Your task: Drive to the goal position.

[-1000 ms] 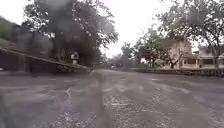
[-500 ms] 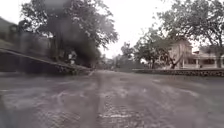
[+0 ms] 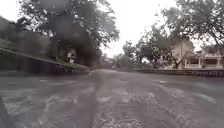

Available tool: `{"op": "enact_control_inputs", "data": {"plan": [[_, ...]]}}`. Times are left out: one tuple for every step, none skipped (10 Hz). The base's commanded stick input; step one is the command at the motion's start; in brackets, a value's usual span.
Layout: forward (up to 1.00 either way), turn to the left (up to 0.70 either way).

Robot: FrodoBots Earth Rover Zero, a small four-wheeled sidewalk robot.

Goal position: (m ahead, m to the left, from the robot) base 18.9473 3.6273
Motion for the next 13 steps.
{"op": "enact_control_inputs", "data": {"plan": [[0.70, 0.00], [0.70, 0.00], [0.70, 0.00], [0.70, 0.00], [0.70, 0.00], [0.70, 0.00], [0.70, 0.00], [0.70, 0.02], [0.70, 0.06], [0.70, 0.14], [0.70, 0.14], [0.70, 0.13], [0.70, 0.00]]}}
